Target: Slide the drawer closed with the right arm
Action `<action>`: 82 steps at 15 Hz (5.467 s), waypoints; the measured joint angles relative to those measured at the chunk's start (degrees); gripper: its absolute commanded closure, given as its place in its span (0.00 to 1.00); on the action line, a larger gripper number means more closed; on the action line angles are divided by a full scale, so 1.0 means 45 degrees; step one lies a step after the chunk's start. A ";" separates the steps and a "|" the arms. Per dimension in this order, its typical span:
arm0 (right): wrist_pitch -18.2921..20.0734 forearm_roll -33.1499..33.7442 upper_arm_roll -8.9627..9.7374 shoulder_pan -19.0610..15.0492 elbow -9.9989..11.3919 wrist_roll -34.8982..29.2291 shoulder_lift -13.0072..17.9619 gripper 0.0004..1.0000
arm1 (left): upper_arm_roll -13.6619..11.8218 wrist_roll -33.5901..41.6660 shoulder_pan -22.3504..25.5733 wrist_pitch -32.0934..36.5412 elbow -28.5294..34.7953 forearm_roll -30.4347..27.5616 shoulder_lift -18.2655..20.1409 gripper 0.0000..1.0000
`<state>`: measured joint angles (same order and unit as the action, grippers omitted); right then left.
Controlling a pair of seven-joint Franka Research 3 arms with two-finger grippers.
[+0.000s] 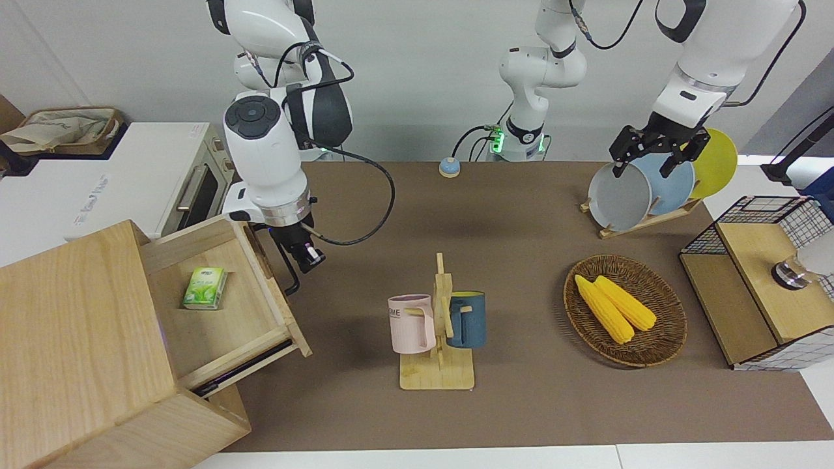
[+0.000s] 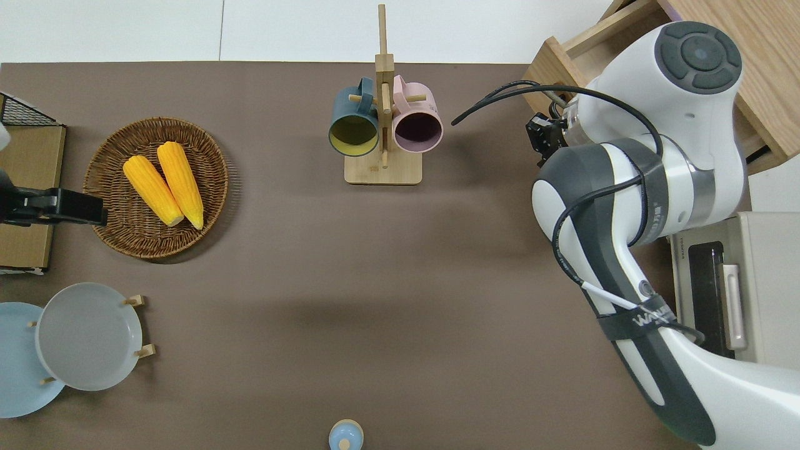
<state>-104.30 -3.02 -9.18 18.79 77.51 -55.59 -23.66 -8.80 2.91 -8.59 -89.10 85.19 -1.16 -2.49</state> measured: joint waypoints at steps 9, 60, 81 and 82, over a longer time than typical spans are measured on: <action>-0.0050 0.0000 -0.0027 -0.1098 0.0000 0.1730 -0.0009 1.00 | 0.0000 0.0000 0.0000 0.0000 0.0000 0.0000 0.0000 0.00; -0.0021 -0.0004 0.0472 -0.2644 -0.0068 0.5406 -0.0143 1.00 | 0.0000 0.0000 0.0000 0.0000 0.0000 0.0000 0.0000 0.00; 0.3667 0.1295 0.0139 -0.1432 0.2202 1.2407 0.4776 1.00 | 0.0000 0.0000 0.0000 0.0000 0.0000 0.0000 0.0000 0.00; 0.3666 0.1317 0.0139 -0.1552 0.2249 1.2547 0.4852 0.92 | 0.0000 0.0000 0.0000 0.0000 0.0000 0.0000 0.0000 0.00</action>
<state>-87.80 2.90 -8.56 11.81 87.63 0.87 -1.82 -8.80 2.91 -8.59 -89.10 85.19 -1.16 -2.49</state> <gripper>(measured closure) 0.991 0.009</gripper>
